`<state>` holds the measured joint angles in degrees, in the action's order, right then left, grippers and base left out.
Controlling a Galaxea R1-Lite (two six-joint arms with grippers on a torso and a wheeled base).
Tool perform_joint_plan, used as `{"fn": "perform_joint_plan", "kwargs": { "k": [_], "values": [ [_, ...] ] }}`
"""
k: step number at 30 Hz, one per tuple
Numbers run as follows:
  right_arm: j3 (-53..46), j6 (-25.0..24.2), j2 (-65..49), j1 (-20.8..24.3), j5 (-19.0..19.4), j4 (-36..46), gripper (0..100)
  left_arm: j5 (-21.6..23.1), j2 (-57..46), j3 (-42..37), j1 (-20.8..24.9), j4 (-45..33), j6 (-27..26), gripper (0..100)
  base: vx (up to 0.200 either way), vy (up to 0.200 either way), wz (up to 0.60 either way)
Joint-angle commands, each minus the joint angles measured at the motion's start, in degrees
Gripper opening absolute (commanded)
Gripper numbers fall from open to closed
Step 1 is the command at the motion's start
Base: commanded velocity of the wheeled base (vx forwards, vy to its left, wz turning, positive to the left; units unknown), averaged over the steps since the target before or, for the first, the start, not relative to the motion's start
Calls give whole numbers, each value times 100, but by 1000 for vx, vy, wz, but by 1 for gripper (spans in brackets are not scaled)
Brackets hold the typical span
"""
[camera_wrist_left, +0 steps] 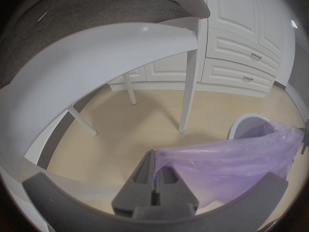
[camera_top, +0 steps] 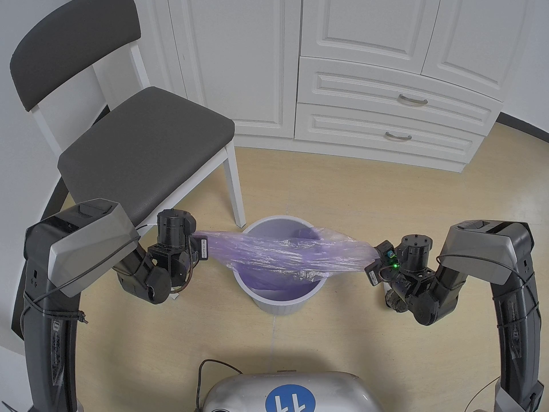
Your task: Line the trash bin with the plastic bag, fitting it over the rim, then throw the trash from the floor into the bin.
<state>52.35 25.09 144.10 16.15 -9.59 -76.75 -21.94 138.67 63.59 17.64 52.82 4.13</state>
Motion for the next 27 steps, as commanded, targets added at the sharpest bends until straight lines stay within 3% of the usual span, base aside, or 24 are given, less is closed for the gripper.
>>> {"fn": "perform_joint_plan", "kwargs": {
  "k": [1,14,20,23,26,27],
  "values": [
    [-40,-4,-14,11,10,-33,0,-3,20,-4,-15,0,9,0,0,0,0],
    [-761,-13,-840,143,19,-33,0,76,-481,-637,91,9,-114,0,0,0,0],
    [-1086,-13,-1174,160,247,11,0,103,-710,-936,214,-18,-167,0,0,0,0],
    [-1332,198,-1218,72,283,2,0,111,-1017,-1393,178,-352,-554,0,0,0,0],
    [-1508,418,-1227,81,353,-15,0,138,-1114,-1577,205,-466,-580,0,0,0,0],
    [-1763,717,-1244,90,520,-42,0,217,-1140,-1762,258,-545,-624,0,0,0,0]
  ]
}}
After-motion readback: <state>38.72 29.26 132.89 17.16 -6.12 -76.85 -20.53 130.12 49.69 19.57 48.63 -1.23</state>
